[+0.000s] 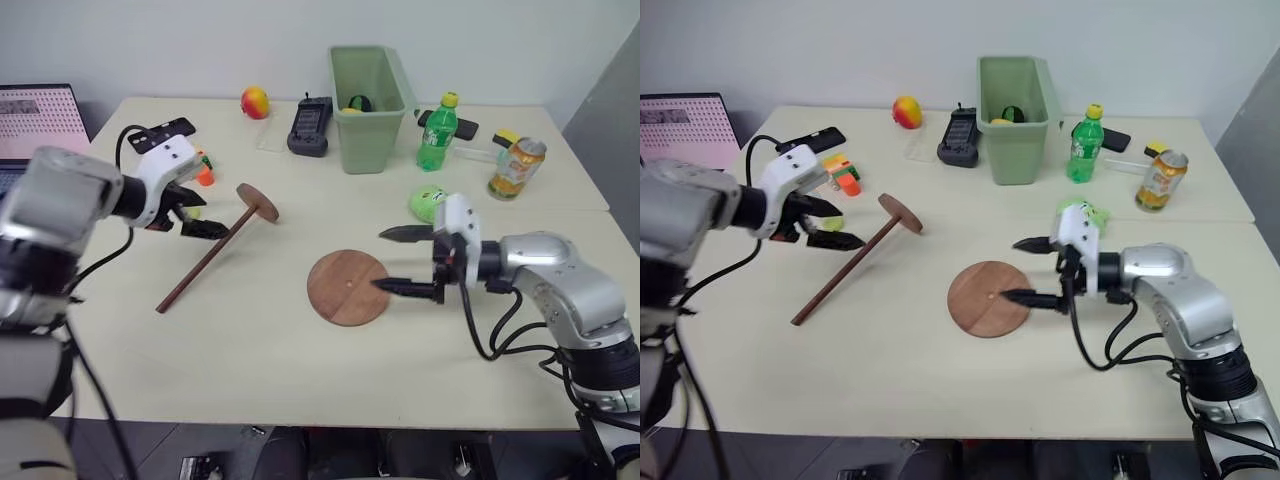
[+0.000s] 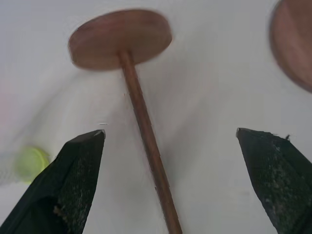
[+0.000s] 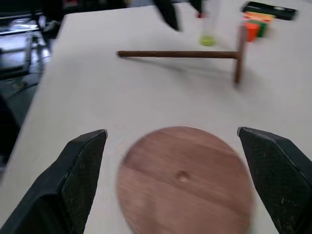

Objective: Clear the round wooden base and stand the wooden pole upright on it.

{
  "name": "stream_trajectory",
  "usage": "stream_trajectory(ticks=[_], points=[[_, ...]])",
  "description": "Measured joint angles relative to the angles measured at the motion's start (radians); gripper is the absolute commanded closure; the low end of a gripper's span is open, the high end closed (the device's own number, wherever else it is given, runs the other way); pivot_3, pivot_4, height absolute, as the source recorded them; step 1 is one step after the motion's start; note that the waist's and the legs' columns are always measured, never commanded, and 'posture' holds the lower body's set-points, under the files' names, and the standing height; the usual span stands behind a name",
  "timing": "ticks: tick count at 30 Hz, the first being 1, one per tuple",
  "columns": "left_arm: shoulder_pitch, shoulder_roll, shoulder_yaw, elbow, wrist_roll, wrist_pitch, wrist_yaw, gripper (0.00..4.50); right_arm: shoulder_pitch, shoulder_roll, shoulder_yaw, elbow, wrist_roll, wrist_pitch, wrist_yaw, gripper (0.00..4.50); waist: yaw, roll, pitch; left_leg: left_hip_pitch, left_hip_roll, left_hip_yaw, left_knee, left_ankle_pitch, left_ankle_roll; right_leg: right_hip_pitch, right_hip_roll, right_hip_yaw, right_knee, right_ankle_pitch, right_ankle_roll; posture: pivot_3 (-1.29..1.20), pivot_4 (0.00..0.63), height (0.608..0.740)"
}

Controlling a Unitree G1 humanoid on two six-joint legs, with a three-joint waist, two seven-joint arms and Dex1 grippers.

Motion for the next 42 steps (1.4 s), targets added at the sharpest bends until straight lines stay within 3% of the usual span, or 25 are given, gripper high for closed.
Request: stream_trajectory(ticks=[5,10,11,18,31,42], points=[[-0.052,-0.111,-0.028,0.258,0.105,-0.132,0.02,0.0,0.053,-0.022,-0.017,-0.075,0.007,0.025,-0.038,0.01,-0.003,0.0,0.0,-0.002,0.002,-0.003,0.0,0.002,-0.004,-0.002,-0.005,0.0,-0.001,0.0,0.0,0.0,0.15,0.74],[-0.07,-0.193,-0.027,0.405,0.163,-0.21,0.035,0.0,0.101,-0.038,-0.026,-0.135,0.025,0.061,-0.08,0.01,-0.002,0.0,0.0,-0.003,0.002,-0.005,0.0,0.002,-0.004,-0.002,-0.005,-0.001,-0.001,0.0,0.0,0.0,0.15,0.74],[-0.074,-0.207,-0.026,0.43,0.169,-0.218,0.038,0.37,0.109,-0.042,-0.029,-0.146,0.027,0.068,-0.089,0.0,-0.002,-0.001,0.0,-0.003,0.002,-0.005,0.0,0.002,-0.004,-0.002,-0.006,-0.001,-0.001,0.0,0.0,0.0,0.15,0.74],[-0.122,-0.231,-0.012,0.487,0.208,-0.25,0.041,1.63,0.112,-0.052,-0.056,-0.165,0.043,0.085,-0.119,0.0,-0.003,-0.001,0.0,-0.003,0.0,-0.005,0.001,0.002,-0.004,-0.002,-0.006,-0.001,0.0,0.0,0.0,0.0,0.15,0.74],[-0.07,-0.219,0.024,0.43,0.231,-0.189,-0.001,4.24,0.085,-0.071,-0.056,-0.138,0.049,0.084,-0.118,0.0,-0.012,-0.001,0.0,-0.003,0.001,-0.006,0.001,0.002,-0.004,-0.002,-0.006,-0.001,0.0,0.0,0.0,0.0,0.15,0.74],[-0.029,-0.231,0.111,0.258,0.181,-0.064,0.0,4.25,0.066,-0.079,-0.056,-0.111,0.06,0.081,-0.107,0.0,-0.012,-0.001,0.0,-0.004,0.003,-0.007,0.002,0.003,-0.004,-0.002,-0.007,-0.002,0.0,0.0,0.0,0.0,0.15,0.74]])
